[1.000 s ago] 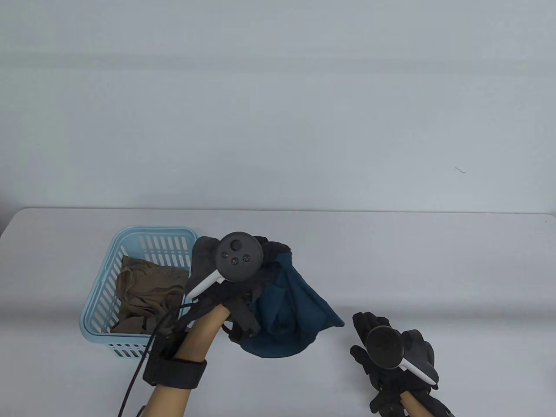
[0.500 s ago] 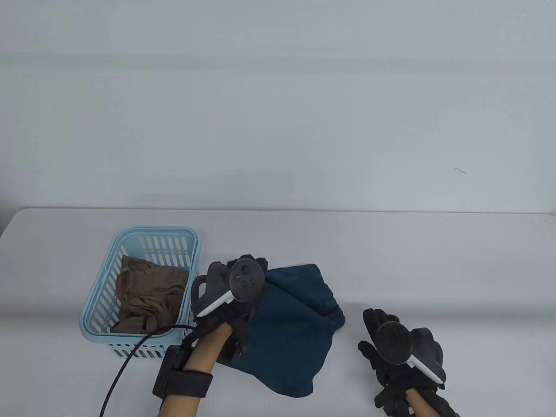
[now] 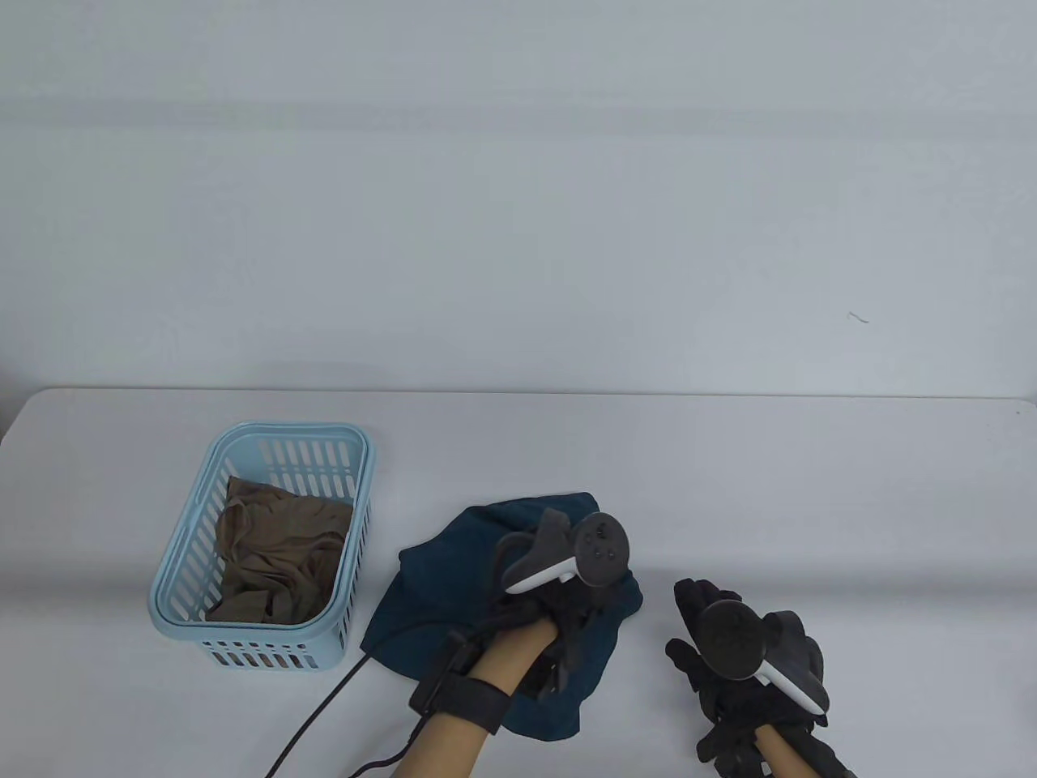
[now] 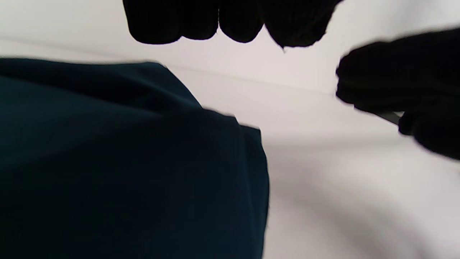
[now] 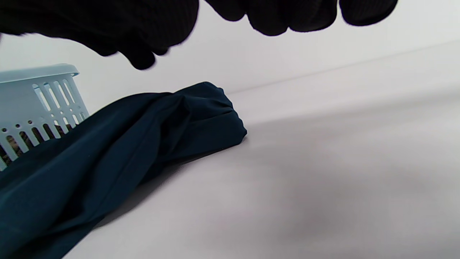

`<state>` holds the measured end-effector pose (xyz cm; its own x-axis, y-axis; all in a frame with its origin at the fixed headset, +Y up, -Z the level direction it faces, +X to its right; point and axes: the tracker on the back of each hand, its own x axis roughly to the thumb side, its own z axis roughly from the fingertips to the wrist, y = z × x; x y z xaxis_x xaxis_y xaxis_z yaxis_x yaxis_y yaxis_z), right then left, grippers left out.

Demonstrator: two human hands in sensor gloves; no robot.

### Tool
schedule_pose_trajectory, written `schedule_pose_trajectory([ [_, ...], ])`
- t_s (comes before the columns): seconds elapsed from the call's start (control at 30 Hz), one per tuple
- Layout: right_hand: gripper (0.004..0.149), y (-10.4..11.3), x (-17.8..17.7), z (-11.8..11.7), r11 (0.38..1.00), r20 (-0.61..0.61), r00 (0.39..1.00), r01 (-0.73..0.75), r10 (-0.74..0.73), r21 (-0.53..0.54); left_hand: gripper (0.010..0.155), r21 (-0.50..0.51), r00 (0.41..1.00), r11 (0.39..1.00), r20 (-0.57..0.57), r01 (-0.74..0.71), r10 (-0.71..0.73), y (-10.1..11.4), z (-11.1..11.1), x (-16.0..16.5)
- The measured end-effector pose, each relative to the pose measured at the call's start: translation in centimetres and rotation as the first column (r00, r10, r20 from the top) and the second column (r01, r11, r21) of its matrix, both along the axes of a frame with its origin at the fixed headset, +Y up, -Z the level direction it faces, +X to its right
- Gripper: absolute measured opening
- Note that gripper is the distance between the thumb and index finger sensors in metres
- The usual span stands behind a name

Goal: Roll shorts into tight roll

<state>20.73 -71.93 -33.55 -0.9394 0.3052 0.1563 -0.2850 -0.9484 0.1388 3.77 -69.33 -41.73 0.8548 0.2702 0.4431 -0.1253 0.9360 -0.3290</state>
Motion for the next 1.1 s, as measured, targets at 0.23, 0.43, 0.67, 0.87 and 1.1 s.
schedule_pose_trajectory([
  [0.23, 0.07, -0.2, 0.2, 0.0, 1.0, 0.005, 1.0, 0.002, -0.002, -0.031, 0.07, -0.039, 0.965, 0.965, -0.041, 0.258, -0.26, -5.7, -2.4, 4.2],
  [0.43, 0.07, -0.4, 0.2, -0.1, 0.999, 0.006, 1.0, 0.004, -0.003, -0.05, 0.064, 0.045, 0.943, 0.945, -0.091, 0.324, -0.319, -8.4, -3.1, 4.1],
  [0.67, 0.07, -0.7, 0.0, -0.2, 0.998, -0.001, 1.0, -0.008, 0.008, -0.066, 0.044, 0.195, 0.953, 0.934, -0.107, 0.299, -0.283, -7.2, -3.1, 3.2],
  [0.87, 0.07, -0.6, 0.1, -0.3, 0.998, 0.005, 1.0, 0.0, 0.001, -0.06, 0.04, 0.16, 0.99, 0.985, -0.131, 0.062, -0.041, -3.8, -2.3, 0.1],
  [1.1, 0.074, -0.8, -0.6, -0.1, 0.998, -0.023, 1.0, -0.001, 0.0, -0.055, 0.041, 0.202, 0.972, 0.961, -0.101, -0.191, 0.214, 2.5, -0.3, -3.1],
])
